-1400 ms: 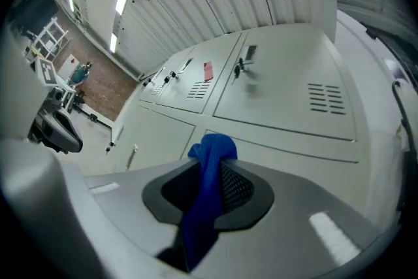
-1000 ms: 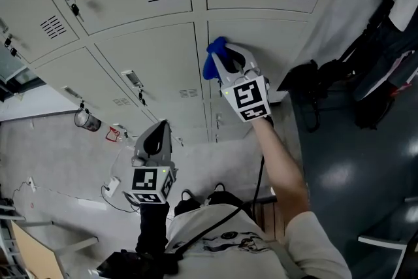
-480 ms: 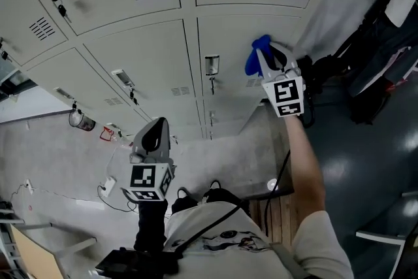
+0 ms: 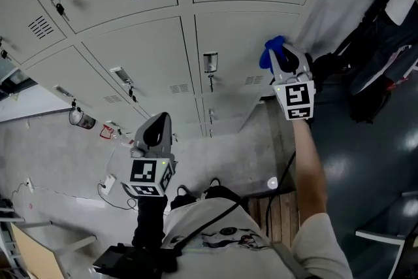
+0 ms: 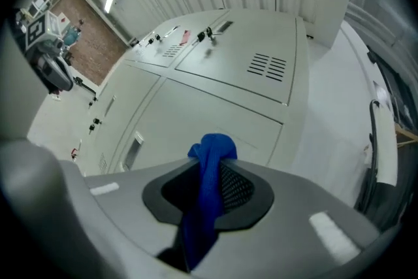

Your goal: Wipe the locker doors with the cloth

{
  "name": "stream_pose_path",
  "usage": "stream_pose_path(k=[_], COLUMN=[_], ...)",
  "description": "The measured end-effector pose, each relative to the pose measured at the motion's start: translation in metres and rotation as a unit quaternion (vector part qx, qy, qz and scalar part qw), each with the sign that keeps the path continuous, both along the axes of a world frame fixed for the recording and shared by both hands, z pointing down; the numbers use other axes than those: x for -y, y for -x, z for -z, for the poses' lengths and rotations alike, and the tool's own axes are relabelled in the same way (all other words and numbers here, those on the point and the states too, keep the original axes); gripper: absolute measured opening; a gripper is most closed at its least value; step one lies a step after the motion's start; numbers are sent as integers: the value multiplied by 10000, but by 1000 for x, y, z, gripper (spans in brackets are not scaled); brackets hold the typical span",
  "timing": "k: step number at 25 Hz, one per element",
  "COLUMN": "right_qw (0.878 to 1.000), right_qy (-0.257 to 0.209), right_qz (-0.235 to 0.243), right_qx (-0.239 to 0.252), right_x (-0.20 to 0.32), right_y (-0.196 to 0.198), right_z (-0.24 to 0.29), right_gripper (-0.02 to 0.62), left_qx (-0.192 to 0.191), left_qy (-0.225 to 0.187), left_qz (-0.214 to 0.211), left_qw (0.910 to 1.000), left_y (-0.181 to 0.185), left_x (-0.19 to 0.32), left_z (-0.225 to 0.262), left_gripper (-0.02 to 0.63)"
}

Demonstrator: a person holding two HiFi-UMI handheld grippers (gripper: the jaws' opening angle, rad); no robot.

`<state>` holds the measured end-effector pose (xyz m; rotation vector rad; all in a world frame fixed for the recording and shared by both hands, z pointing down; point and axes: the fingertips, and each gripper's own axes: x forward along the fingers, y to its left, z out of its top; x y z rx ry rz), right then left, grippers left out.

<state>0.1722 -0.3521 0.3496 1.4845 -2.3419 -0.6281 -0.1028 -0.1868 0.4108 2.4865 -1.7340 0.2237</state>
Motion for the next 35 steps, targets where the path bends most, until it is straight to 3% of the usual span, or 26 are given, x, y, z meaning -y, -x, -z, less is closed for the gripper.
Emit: stream_pose_path(k=[7,13,18,24,35], right_qw=[9911,9871,9882,9920,9953], right_qy=[178,704,810,798,921], right_qz=[1308,1419,1297,979,182], right_qx=[147,227,106,-29,-238], right_x=[-41,-23,-11,-3,13], right_y=[134,182,173,134,31], right_z=[-28,-73,-87,-90,-98], right_gripper=[64,64,64,63,64], left_qx=[49,103,122,102,63], left_qy=[-12,-20,-5,-14,1], left_qz=[75,269,403,346,86], left_qw=[10000,9996,9991,9993,9999], left_y=[5,19,31,27,2], left_x=[-3,-11,-15,-13,-4], left_z=[1,3,3,2,-2], left_gripper=[-8,-8,-8,-8,-8])
